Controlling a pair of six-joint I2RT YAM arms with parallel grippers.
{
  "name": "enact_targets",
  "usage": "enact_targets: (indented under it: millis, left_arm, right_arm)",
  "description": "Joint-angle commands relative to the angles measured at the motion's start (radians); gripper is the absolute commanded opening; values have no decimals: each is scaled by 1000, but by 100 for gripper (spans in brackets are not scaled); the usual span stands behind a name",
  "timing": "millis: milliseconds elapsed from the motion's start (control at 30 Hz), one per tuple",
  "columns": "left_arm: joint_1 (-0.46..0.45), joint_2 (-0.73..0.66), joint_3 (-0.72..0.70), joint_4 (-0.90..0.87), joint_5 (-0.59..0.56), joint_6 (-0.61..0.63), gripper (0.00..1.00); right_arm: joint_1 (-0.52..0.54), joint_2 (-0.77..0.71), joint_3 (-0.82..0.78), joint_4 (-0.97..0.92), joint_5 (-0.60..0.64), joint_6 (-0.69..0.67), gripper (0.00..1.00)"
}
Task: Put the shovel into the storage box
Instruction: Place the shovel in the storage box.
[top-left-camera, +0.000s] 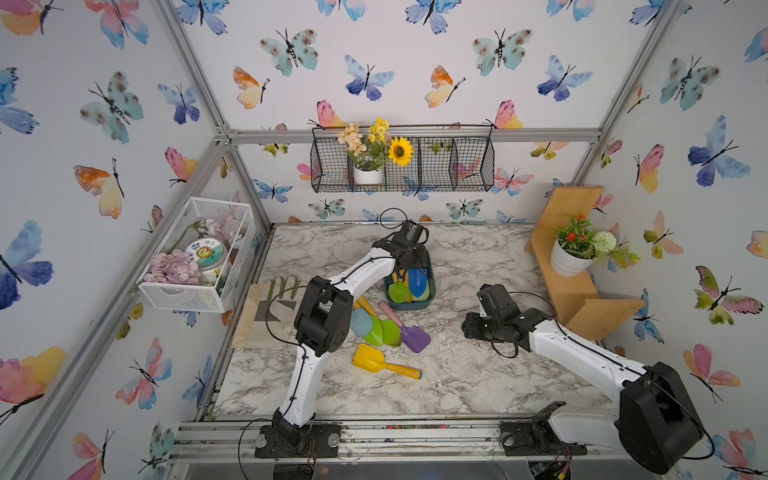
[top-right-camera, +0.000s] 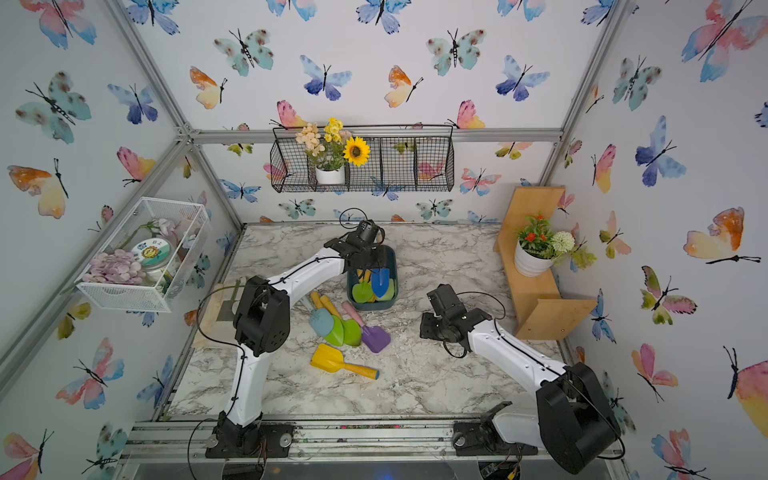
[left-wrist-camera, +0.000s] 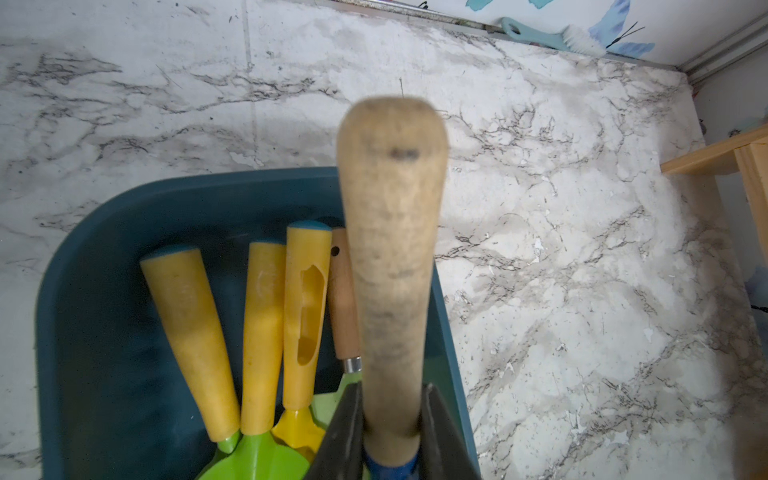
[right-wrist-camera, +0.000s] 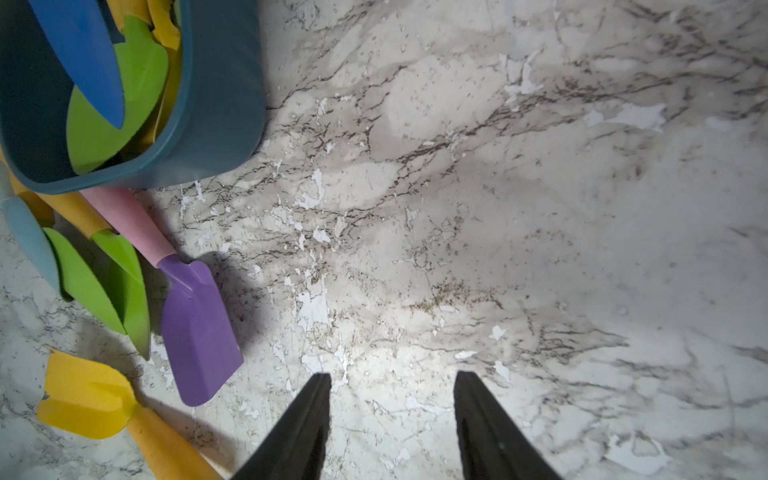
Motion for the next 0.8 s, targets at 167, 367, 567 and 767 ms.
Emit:
enact_targets:
  millis: [167, 367, 567, 767]
  left_arm:
    - [4, 73, 33, 55, 22, -28, 5]
    - [3, 100, 44, 57, 28, -37, 6]
    - [3, 117, 46, 56, 40, -41, 7]
    - [-2, 113, 42, 57, 48, -36, 8]
  right_arm:
    - [-7, -5, -22, 9, -16, 13, 53]
    - [-7, -7, -37, 19, -24, 19, 53]
    - [-7, -2, -37, 22, -25, 20, 53]
    - [-7, 4, -36, 25, -31, 24, 53]
